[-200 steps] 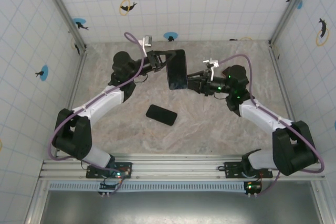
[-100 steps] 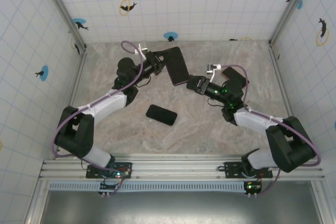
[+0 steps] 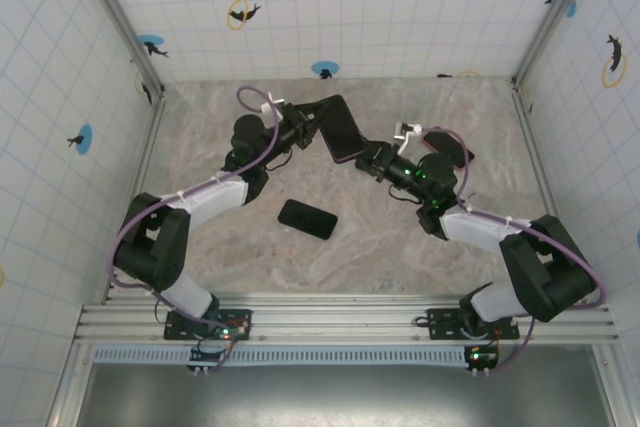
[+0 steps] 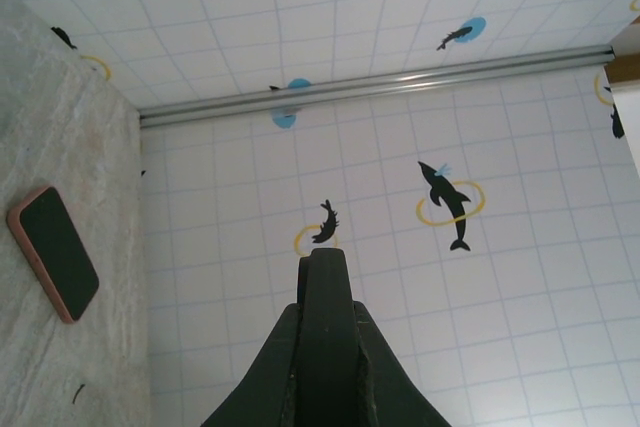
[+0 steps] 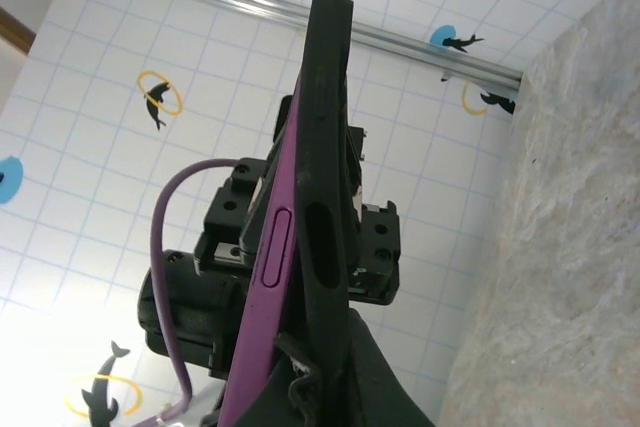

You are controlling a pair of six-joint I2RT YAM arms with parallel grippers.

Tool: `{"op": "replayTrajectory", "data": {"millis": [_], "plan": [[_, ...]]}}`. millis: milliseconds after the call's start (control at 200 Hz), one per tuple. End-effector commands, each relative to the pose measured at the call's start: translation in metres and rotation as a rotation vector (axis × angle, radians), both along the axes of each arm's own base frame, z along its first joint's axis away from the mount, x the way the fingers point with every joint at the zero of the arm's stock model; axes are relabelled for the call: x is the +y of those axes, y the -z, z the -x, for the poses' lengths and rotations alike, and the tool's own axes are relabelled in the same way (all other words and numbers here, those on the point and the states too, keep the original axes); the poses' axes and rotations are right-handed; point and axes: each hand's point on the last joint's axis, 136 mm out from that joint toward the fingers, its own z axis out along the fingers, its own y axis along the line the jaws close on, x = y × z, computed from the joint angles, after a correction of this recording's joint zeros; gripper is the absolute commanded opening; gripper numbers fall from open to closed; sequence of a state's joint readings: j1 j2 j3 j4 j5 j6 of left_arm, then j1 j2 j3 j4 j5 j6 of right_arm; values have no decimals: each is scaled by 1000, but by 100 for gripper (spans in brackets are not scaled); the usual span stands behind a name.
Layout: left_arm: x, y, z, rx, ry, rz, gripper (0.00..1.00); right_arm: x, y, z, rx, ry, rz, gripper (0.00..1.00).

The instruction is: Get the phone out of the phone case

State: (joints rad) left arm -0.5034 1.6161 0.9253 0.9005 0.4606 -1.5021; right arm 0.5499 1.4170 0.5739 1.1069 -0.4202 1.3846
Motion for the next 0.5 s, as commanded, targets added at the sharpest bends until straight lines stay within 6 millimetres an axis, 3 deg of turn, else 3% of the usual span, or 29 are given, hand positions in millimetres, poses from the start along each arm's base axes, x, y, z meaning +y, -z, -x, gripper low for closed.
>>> {"op": "replayTrajectory", "data": {"millis": [0,235,445,495], "plan": [[-5,0,1,-13,22,17,16,-5,-18,5,-49,10,-68,0],[-8,5,-2,6,32,9,53,-12,-16,1,-30,48,-109,0],[-9,11,-4,28,25,-30,69,-21,-17,-4,-42,96,-123,0],[-8,15,-4,39,19,-39,76,-23,-20,-6,-55,113,-124,0]]}}
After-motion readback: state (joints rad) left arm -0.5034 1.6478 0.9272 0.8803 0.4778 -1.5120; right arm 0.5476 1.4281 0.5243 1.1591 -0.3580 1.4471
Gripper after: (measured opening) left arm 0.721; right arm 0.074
